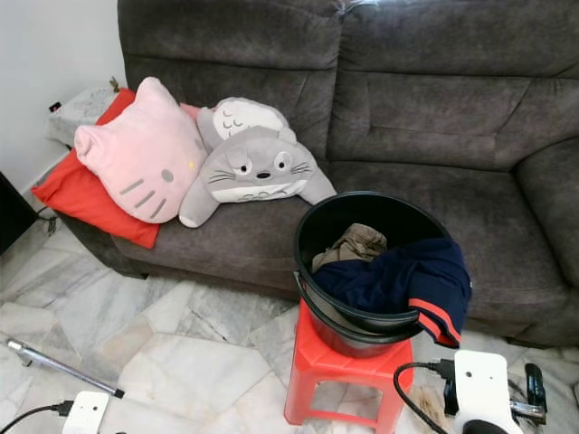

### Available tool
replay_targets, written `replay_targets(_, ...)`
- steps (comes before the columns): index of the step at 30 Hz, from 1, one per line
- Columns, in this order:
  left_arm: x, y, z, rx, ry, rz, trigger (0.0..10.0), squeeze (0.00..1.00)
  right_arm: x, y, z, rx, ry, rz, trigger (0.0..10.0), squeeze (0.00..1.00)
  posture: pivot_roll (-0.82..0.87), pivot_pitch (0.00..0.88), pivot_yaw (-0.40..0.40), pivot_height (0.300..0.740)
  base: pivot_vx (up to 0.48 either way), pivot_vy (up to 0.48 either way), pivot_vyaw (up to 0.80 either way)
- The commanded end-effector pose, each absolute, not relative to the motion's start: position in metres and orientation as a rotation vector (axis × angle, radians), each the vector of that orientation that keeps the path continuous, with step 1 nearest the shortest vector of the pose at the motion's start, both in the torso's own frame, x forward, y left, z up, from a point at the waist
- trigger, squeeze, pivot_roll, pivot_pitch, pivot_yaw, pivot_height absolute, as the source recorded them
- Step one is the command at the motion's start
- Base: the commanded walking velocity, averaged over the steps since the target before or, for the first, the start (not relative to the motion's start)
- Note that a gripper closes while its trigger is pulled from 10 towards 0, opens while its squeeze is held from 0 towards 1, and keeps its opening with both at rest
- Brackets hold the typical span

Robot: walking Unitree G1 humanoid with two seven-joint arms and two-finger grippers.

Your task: Hang hanger

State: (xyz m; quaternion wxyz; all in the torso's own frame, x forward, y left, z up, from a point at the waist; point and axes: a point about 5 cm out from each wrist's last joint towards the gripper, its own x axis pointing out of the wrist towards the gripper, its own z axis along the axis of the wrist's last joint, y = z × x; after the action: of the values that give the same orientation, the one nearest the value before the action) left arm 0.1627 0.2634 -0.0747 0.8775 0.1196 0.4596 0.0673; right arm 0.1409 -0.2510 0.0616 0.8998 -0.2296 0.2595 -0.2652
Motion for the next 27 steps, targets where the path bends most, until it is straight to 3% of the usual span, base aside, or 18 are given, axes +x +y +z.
replay_targets(1,0.159,0.265,-0.076,0.253,0.975,0.146,10.0,0.0,0.143,-0.254,0.053,-0.47,0.579,-0.533,10.0,0.0,-0.28,0.042,0.047,0.74,0.0,0.0,0.0)
replay_targets(12,0.158,0.265,-0.076,0.24,0.975,0.158,10.0,0.0,0.157,-0.272,0.038,-0.487,0.631,-0.556,10.0,0.0,-0.27,0.042,0.05,0.74,0.0,0.0,0.0)
replay_targets(27,0.158,0.266,-0.076,0.246,0.975,0.158,10.0,0.0,0.184,-0.273,0.029,-0.485,0.575,-0.483,10.0,0.0,-0.26,0.044,0.058,0.74,0.0,0.0,0.0)
